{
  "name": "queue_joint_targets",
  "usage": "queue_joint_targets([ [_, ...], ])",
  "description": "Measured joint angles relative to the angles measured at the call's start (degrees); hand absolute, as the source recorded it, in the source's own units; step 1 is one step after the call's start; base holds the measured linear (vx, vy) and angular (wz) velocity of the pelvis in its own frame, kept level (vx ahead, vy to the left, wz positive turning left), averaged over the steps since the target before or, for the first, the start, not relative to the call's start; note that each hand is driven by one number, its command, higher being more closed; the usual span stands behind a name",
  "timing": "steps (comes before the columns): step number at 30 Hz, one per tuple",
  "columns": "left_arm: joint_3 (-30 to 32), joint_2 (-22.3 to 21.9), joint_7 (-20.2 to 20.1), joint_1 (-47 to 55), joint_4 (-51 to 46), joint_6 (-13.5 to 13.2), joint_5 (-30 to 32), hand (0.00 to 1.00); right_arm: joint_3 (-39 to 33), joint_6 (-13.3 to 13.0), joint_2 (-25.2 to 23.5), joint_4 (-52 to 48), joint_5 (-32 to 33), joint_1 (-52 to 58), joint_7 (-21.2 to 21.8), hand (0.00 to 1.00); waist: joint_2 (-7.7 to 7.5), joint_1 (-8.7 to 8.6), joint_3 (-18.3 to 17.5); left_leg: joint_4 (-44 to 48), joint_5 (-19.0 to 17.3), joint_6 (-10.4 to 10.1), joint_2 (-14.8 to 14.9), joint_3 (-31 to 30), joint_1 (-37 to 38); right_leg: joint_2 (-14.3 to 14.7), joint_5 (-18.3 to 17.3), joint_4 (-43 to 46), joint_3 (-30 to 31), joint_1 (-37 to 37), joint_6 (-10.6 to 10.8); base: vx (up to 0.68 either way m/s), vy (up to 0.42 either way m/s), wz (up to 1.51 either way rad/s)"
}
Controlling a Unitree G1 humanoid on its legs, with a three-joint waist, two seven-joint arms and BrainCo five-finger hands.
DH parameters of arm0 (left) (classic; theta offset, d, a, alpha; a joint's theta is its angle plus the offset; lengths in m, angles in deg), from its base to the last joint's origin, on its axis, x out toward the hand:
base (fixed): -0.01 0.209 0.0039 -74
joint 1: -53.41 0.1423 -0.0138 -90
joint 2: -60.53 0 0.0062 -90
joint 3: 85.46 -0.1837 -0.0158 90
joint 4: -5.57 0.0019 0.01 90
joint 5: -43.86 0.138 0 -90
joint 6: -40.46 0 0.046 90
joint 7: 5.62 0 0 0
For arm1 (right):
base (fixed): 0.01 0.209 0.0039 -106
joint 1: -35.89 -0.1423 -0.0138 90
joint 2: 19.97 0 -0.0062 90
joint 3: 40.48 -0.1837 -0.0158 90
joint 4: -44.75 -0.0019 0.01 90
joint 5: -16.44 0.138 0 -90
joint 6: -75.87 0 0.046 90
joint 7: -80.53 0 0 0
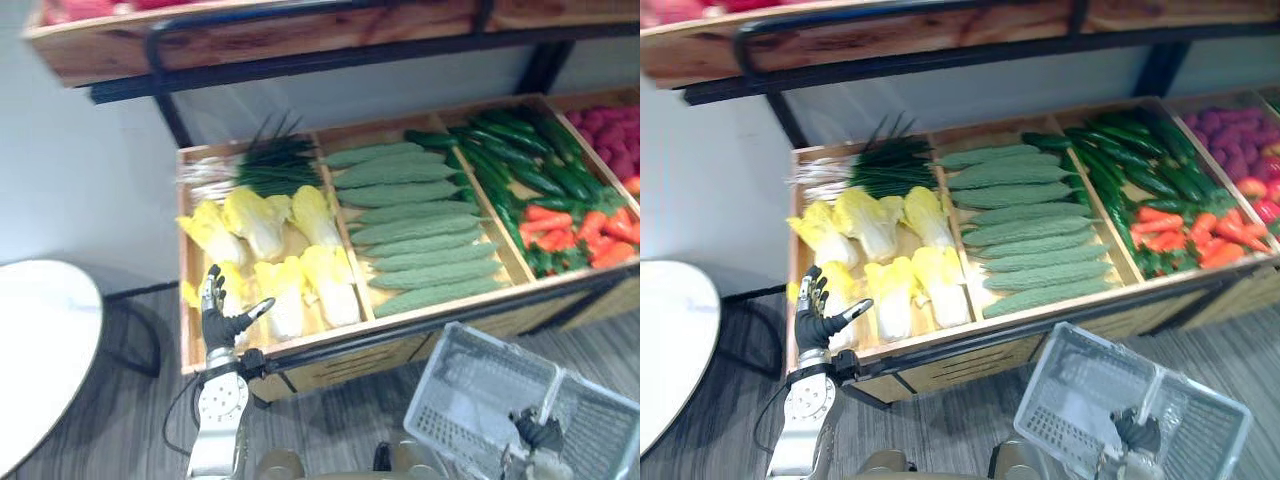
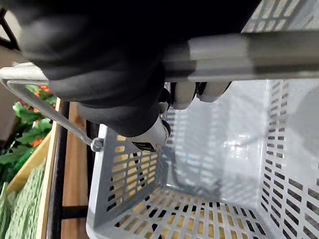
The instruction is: Pick vegetable in the basket
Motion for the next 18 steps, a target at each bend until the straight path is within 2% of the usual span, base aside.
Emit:
queue_joint_targets([
  [2,0.17,1.62,-0.80,-0.81,3.86,0.14,1.08,0.00,-0.21,-0.03,-0.01,3.42,0.90,-1.94,0.89,1.00,0.08,-0.14,-0.22,-3.94,3.12,-1.11,-1.42,-0.16,0.78,0.38,1.94,-2.31,1.54,0.00,0.53,-0.05,0.059,0.01],
  [7,0.17,5.27,-0.89,-3.78,11.38,1.15,4.32,0.00,-0.51,-0.25,0.10,8.47,1.09,-5.60,1.13,1.00,-0.58,-1.36,-0.35,-9.21,6.56,-1.96,-2.75,0.15,1.62,1.58,4.11,-5.09,2.86,-0.49,0.16,0.01,0.001,-0.04],
  [12,0.43,7.96,-0.31,-9.27,17.95,2.45,5.41,0.00,-0.02,-0.39,0.82,10.22,1.06,-8.11,2.13,1.00,-0.41,-2.80,-0.24,-13.22,8.93,-2.35,-3.10,1.50,2.14,2.83,4.62,-5.50,4.89,-2.78,-0.50,0.03,-0.025,-0.18],
  [18,0.24,9.05,1.45,-15.23,22.70,2.72,7.85,0.00,0.55,-0.38,1.77,10.52,1.05,-9.50,2.17,1.00,0.18,-3.77,0.42,-15.01,9.65,-2.69,-3.08,2.27,1.21,3.81,5.36,-5.90,6.55,-5.43,-1.00,0.00,-0.029,-0.19],
])
